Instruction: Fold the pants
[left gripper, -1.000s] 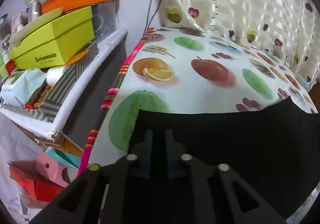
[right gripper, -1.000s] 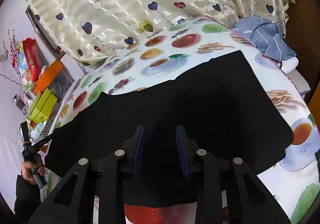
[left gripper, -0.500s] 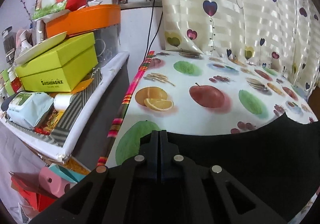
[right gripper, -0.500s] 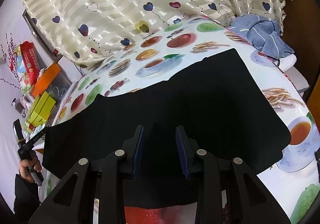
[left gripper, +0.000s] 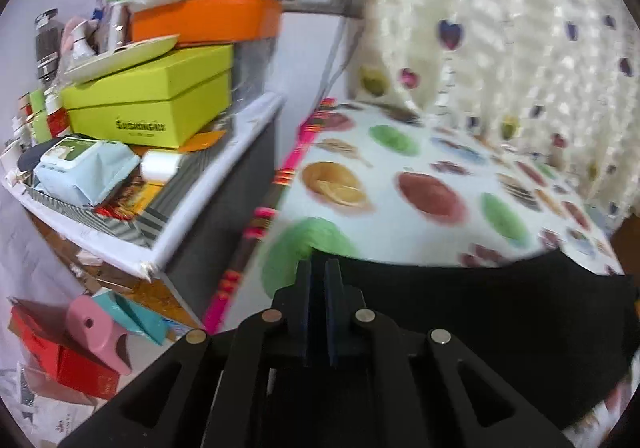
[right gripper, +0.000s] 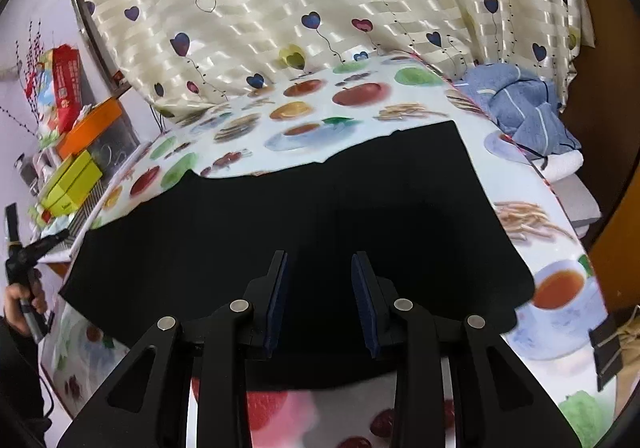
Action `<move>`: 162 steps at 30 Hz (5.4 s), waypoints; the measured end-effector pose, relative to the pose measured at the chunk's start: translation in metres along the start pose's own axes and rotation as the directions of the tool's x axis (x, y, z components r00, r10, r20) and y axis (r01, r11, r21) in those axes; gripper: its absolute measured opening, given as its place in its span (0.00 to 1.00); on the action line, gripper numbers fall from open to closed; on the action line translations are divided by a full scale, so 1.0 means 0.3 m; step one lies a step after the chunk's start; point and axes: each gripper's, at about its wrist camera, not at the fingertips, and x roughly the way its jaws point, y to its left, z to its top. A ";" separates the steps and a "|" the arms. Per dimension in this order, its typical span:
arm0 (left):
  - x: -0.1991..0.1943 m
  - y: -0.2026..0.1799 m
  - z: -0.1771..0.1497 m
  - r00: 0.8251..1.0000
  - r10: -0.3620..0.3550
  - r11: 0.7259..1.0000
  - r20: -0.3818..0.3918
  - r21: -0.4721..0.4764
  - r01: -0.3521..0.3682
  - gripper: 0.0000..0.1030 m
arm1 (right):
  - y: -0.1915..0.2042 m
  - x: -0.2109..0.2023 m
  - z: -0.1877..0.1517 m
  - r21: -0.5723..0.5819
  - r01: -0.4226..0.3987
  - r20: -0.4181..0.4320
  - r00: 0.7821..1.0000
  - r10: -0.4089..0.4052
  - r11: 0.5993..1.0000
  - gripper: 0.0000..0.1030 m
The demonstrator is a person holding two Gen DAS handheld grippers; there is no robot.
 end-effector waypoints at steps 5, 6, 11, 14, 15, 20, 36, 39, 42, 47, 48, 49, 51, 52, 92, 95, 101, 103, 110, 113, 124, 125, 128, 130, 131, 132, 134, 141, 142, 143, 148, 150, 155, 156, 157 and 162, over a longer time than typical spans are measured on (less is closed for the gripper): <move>-0.002 -0.090 -0.107 0.995 -0.082 0.995 -0.063 0.045 0.085 0.08 | -0.106 0.007 -0.040 0.099 0.001 -0.021 1.000 0.002 0.995 0.32; 0.013 -0.100 -0.124 0.993 -0.073 0.996 -0.088 0.053 0.078 0.08 | -0.112 0.007 -0.042 0.100 -0.005 -0.026 1.000 0.007 0.995 0.32; -0.001 -0.110 -0.130 0.992 -0.080 0.996 -0.102 0.028 0.083 0.08 | -0.062 -0.060 -0.020 0.017 0.046 0.021 0.999 -0.046 0.999 0.32; -0.024 -0.114 -0.137 0.991 -0.094 0.995 -0.096 0.016 0.096 0.08 | -0.112 -0.053 -0.019 0.076 0.088 -0.003 0.996 -0.088 0.993 0.32; -0.026 -0.115 -0.148 0.990 -0.096 0.995 -0.100 0.014 0.098 0.08 | -0.135 -0.040 -0.024 0.095 0.095 -0.024 0.995 -0.093 0.991 0.32; -0.030 -0.135 -0.207 0.985 -0.101 0.995 -0.142 0.012 0.104 0.08 | -0.116 -0.044 -0.025 0.034 0.120 -0.023 0.993 -0.119 0.992 0.32; -0.097 -0.275 -0.273 0.981 -0.124 0.985 -0.150 0.100 0.140 0.15 | 0.134 0.023 -0.127 -0.260 0.055 -0.080 0.994 -0.079 0.964 0.41; -0.100 -0.277 -0.275 0.982 -0.110 0.987 -0.153 0.099 0.126 0.15 | 0.118 0.020 -0.115 -0.228 0.051 -0.102 0.992 -0.076 0.972 0.42; -0.123 -0.290 -0.281 0.985 -0.085 0.991 -0.150 0.088 0.099 0.16 | 0.163 -0.013 -0.118 -0.268 0.052 -0.077 0.994 -0.076 0.962 0.42; -0.175 -0.349 -0.320 0.988 -0.064 0.994 -0.144 0.074 0.075 0.16 | 0.307 -0.031 -0.154 -0.345 -0.046 -0.083 0.996 0.019 0.938 0.43; -0.184 -0.361 -0.330 0.988 -0.060 0.995 -0.143 0.074 0.072 0.16 | 0.337 -0.031 -0.167 -0.370 -0.064 -0.091 0.995 0.032 0.927 0.43; -0.191 -0.371 -0.338 0.988 -0.058 0.995 -0.142 0.077 0.069 0.16 | 0.369 -0.028 -0.181 -0.398 -0.081 -0.100 0.994 0.044 0.914 0.43; -0.204 -0.385 -0.350 0.989 -0.054 0.994 -0.141 0.088 0.067 0.16 | 0.416 -0.021 -0.211 -0.440 -0.103 -0.116 0.992 0.057 0.892 0.43; -0.210 -0.389 -0.356 0.989 -0.049 0.993 -0.142 0.095 0.063 0.16 | 0.430 -0.019 -0.223 -0.454 -0.110 -0.122 0.991 0.061 0.884 0.43; -0.226 -0.253 -0.392 0.990 -0.001 1.000 -0.142 -0.018 -0.002 0.34 | 0.498 -0.023 -0.289 -0.512 -0.154 -0.161 0.984 0.081 0.845 0.44; -0.222 -0.196 -0.377 0.990 0.004 0.997 -0.140 -0.079 -0.015 0.39 | 0.488 -0.019 -0.268 -0.505 -0.141 -0.147 0.986 0.076 0.851 0.44; -0.208 -0.097 -0.352 0.992 0.023 0.984 -0.123 -0.175 -0.044 0.44 | 0.467 -0.011 -0.231 -0.489 -0.119 -0.127 0.990 0.065 0.864 0.44; -0.194 -0.067 -0.339 0.992 0.038 0.979 -0.119 -0.195 -0.061 0.46 | 0.462 -0.009 -0.223 -0.486 -0.114 -0.122 0.991 0.062 0.866 0.44; -0.136 -0.011 -0.292 0.991 0.081 0.974 -0.106 -0.201 -0.101 0.51 | 0.449 0.001 -0.198 -0.474 -0.101 -0.111 0.992 0.055 0.875 0.44; -0.114 -0.018 -0.280 0.989 0.109 0.974 -0.104 -0.186 -0.127 0.56 | 0.445 0.007 -0.189 -0.470 -0.094 -0.107 0.993 0.049 0.877 0.44; -0.077 -0.105 -0.257 0.975 0.169 0.981 -0.147 -0.067 -0.180 0.32 | 0.430 0.022 -0.168 -0.448 -0.090 -0.099 0.994 0.051 0.889 0.44; -0.076 -0.120 -0.255 0.975 0.167 0.983 -0.147 -0.053 -0.176 0.27 | 0.428 0.023 -0.168 -0.446 -0.091 -0.100 0.994 0.051 0.890 0.44; -0.066 -0.150 -0.248 0.979 0.140 0.988 -0.146 -0.040 -0.147 0.11 | 0.419 0.020 -0.167 -0.441 -0.090 -0.100 0.994 0.051 0.893 0.44; -0.064 -0.138 -0.242 0.984 0.102 0.991 -0.143 -0.068 -0.112 0.10 | 0.414 0.016 -0.166 -0.438 -0.089 -0.097 0.994 0.051 0.894 0.44; -0.064 -0.128 -0.241 0.987 0.074 0.992 -0.144 -0.092 -0.088 0.10 | 0.409 0.013 -0.165 -0.437 -0.087 -0.094 0.994 0.050 0.896 0.44; -0.066 -0.110 -0.238 0.989 0.033 0.991 -0.143 -0.127 -0.051 0.10 | 0.406 0.011 -0.165 -0.435 -0.085 -0.092 0.995 0.050 0.896 0.44; -0.076 -0.090 -0.235 0.992 -0.028 0.985 -0.123 -0.174 0.006 0.10 | 0.395 0.010 -0.159 -0.425 -0.081 -0.090 0.995 0.047 0.901 0.44; -0.140 -0.075 -0.197 0.981 -0.195 0.948 -0.015 -0.259 0.185 0.09 | 0.364 0.011 -0.141 -0.377 -0.087 -0.086 0.995 0.059 0.922 0.44; -0.145 -0.087 -0.190 0.979 -0.204 0.948 -0.009 -0.253 0.195 0.09 | 0.363 0.010 -0.140 -0.373 -0.088 -0.085 0.995 0.060 0.923 0.44; -0.147 -0.094 -0.184 0.977 -0.211 0.947 -0.007 -0.249 0.203 0.09 | 0.359 0.009 -0.139 -0.369 -0.088 -0.083 0.995 0.061 0.925 0.44; -0.157 -0.168 -0.144 0.964 -0.266 0.942 0.008 -0.213 0.261 0.09 | 0.346 0.005 -0.132 -0.353 -0.087 -0.079 0.995 0.063 0.931 0.44; -0.165 -0.204 -0.129 0.957 -0.290 0.938 0.012 -0.193 0.287 0.09 | 0.339 0.004 -0.129 -0.347 -0.087 -0.078 0.995 0.064 0.934 0.44; -0.179 -0.330 -0.083 0.932 -0.362 0.924 0.012 -0.127 0.361 0.09 | 0.325 0.001 -0.127 -0.330 -0.089 -0.075 0.995 0.068 0.940 0.44; -0.180 -0.362 -0.073 0.925 -0.380 0.919 0.009 -0.111 0.378 0.09 | 0.322 -0.001 -0.128 -0.329 -0.088 -0.074 0.995 0.067 0.940 0.44; -0.180 -0.389 -0.067 0.919 -0.395 0.914 0.006 -0.097 0.394 0.09 | 0.319 -0.003 -0.128 -0.329 -0.087 -0.073 0.995 0.066 0.940 0.44; -0.181 -0.536 -0.055 0.875 -0.483 0.876 -0.030 -0.022 0.483 0.09 | 0.293 -0.011 -0.126 -0.317 -0.073 -0.067 0.996 0.054 0.946 0.44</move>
